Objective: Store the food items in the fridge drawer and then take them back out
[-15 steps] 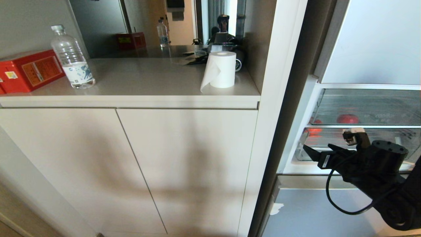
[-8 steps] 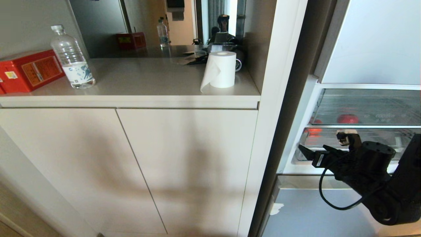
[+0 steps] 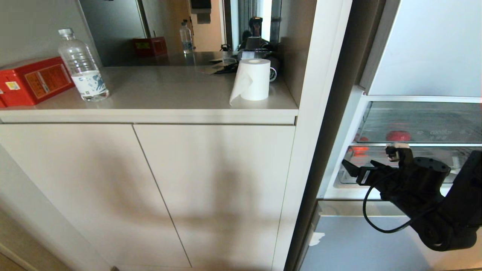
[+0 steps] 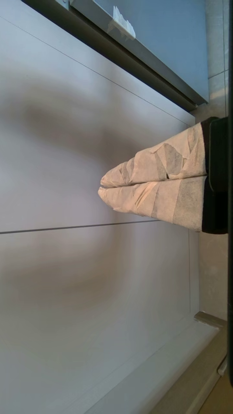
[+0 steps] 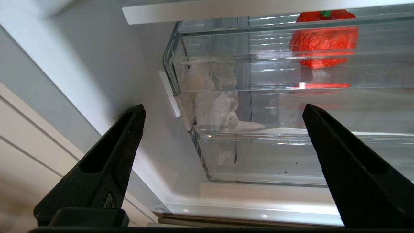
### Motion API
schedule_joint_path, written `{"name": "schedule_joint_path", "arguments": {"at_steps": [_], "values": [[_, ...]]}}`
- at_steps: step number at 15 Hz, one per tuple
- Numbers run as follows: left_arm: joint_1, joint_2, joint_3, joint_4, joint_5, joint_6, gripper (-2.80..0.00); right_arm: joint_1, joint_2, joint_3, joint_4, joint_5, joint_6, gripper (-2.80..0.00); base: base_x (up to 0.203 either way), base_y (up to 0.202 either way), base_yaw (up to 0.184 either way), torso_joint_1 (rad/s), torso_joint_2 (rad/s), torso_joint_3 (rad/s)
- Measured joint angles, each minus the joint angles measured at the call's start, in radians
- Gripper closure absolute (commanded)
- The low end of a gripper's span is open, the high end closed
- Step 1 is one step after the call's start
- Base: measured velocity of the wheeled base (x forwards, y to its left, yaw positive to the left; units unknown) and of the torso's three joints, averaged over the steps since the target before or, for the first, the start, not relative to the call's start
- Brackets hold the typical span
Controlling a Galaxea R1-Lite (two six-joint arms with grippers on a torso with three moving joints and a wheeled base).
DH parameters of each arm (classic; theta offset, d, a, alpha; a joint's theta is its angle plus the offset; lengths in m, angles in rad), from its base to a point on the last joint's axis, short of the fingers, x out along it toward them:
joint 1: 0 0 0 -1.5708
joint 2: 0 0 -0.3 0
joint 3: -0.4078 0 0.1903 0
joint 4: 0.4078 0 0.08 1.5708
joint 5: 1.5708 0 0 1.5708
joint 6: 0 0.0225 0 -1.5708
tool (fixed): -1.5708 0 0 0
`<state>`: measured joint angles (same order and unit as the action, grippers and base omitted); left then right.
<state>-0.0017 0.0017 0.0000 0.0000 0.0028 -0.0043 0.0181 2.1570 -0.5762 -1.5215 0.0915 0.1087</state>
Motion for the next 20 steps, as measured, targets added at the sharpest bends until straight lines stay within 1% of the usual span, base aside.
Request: {"name": "schedule_joint_path", "arguments": {"at_steps": [5, 6, 9, 11, 13, 16, 20], "values": [[0.000, 0.000, 0.000, 0.000, 0.000, 0.000, 0.00, 0.001, 0.011, -0.013, -0.001, -0.004, 0.000, -2.80, 0.000, 0.000, 0.000, 0.000, 0.00, 0.000], [0.000, 0.000, 0.000, 0.000, 0.000, 0.000, 0.00, 0.007, 0.013, -0.018, -0.001, -0.006, 0.000, 0.00, 0.000, 0.000, 0.000, 0.000, 0.00, 0.000], [0.000, 0.000, 0.000, 0.000, 0.000, 0.000, 0.00, 0.041, 0.014, -0.022, 0.001, -0.015, 0.000, 0.00, 0.000, 0.000, 0.000, 0.000, 0.00, 0.000], [0.000, 0.000, 0.000, 0.000, 0.000, 0.000, 0.00, 0.072, 0.016, -0.026, 0.001, -0.054, 0.000, 0.00, 0.000, 0.000, 0.000, 0.000, 0.00, 0.000], [0.000, 0.000, 0.000, 0.000, 0.000, 0.000, 0.00, 0.089, 0.016, -0.033, 0.002, -0.066, 0.000, 0.00, 0.000, 0.000, 0.000, 0.000, 0.00, 0.000], [-0.001, 0.000, 0.000, 0.000, 0.000, 0.000, 0.00, 0.093, 0.015, -0.030, 0.001, -0.070, 0.000, 0.00, 0.000, 0.000, 0.000, 0.000, 0.00, 0.000], [0.000, 0.000, 0.000, 0.000, 0.000, 0.000, 0.00, 0.094, -0.011, 0.017, 0.000, -0.071, 0.001, 0.00, 0.000, 0.000, 0.000, 0.000, 0.00, 0.000]]}}
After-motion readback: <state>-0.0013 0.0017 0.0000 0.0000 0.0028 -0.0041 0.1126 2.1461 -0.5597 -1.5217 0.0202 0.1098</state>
